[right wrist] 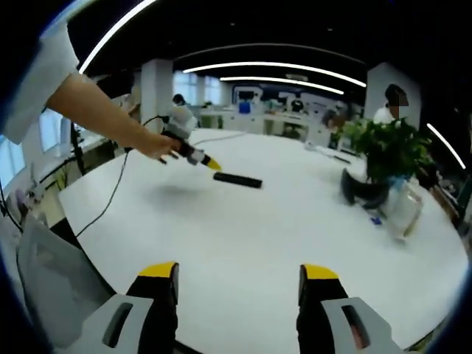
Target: Press the specified remote control buttons in sequence, fully releasing each button before pressing the next.
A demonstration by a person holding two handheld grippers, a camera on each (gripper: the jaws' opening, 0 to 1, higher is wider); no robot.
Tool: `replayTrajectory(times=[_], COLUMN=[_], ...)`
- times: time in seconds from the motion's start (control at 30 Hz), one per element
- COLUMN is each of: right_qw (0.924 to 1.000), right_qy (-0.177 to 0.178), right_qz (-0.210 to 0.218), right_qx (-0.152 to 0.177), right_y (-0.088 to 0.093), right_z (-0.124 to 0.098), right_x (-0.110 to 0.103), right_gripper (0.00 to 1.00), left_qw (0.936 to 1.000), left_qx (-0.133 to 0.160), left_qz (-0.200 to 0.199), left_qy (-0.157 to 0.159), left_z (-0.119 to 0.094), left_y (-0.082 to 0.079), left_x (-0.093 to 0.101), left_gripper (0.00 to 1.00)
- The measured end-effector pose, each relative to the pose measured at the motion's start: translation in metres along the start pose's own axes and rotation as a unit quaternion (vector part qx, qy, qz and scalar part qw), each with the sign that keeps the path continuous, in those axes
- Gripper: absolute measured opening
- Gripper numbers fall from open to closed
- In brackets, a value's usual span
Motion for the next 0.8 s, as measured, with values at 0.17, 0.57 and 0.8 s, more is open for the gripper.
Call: replayTrajectory(times=[0.17, 0.57, 0.8], right_qw=[0.9999, 0.999, 0.9989], right_qy=[0.001, 0.004, 0.013], right_qz=[0.003, -0.012, -0.009], right_qx=[0.014, 0.042, 0.045], right_y=[-0.001, -0.004, -0.003], right_z=[-0.003, -0.007, -0.007], right_x=[0.0, -0.003, -0.002], right_gripper=[0.66, 0.75, 0.84], left_qw=[0.999, 0.9964, 0.993], left_qx=[0.018, 0.061, 0.101], left_qz=[-0.039, -0.015, -0.047], left_qy=[0.017, 0.057, 0.038], left_z=[-0.031, -0.106, -0.15], left_y=[0.012, 0.032, 0.042], left_x=[0.008, 0.051, 0.051], left_gripper=[0.9, 1.0, 1.0])
Point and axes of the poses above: the point that each gripper's makers call its tool centre point, and the gripper's own axes: z roughly forward along the fingers, x roughly to its right, y roughly out of its underside, the point moved 10 cm from there along -z, roughly backward along the fingers, and after that the axes turned 1 degree about -z, right-handed, at the moved point
